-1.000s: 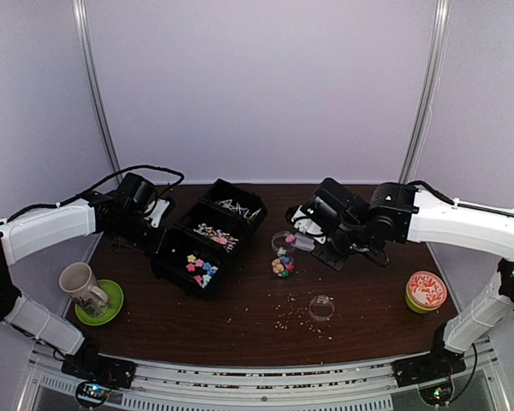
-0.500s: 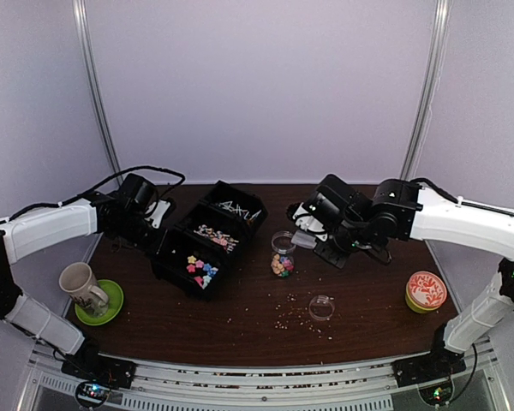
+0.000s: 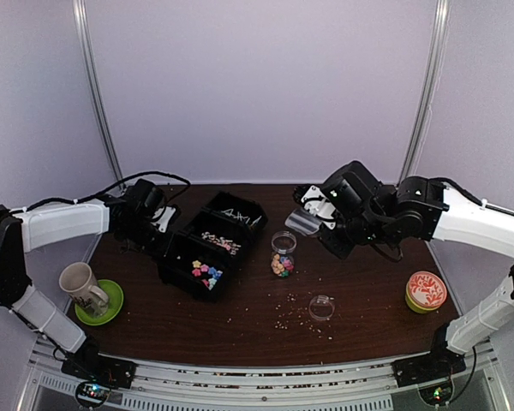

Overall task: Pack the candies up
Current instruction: Place the plate at the center of the board.

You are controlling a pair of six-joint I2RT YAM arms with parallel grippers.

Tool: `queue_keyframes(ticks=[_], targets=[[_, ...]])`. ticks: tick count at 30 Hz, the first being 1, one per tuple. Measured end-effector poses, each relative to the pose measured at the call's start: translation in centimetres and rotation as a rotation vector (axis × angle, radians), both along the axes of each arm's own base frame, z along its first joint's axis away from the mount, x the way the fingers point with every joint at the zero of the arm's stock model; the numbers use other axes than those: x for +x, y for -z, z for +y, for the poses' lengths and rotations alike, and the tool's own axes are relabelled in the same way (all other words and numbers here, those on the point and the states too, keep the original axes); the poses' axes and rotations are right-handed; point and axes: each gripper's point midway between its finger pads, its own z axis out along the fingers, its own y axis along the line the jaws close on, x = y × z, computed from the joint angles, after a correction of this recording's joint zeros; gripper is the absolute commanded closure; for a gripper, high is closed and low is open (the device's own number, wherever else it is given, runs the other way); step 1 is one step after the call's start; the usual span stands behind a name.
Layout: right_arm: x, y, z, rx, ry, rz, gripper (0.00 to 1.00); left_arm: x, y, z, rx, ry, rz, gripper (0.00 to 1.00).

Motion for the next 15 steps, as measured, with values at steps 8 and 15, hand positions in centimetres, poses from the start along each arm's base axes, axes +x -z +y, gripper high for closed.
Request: queue_keyframes(ticks=[8,15], targets=[[-0.4,0.8,-0.1,0.009,-0.015,0.014,1.0,0.7,1.4,-0.5,-0.044,-0.064,0.008,1.0],[-0.6,-0.1,-0.1,0.033,-0.03,-0.005,1.0,-0.2,2.4,-0.5,-0.078,-0.127,0.023,0.97]])
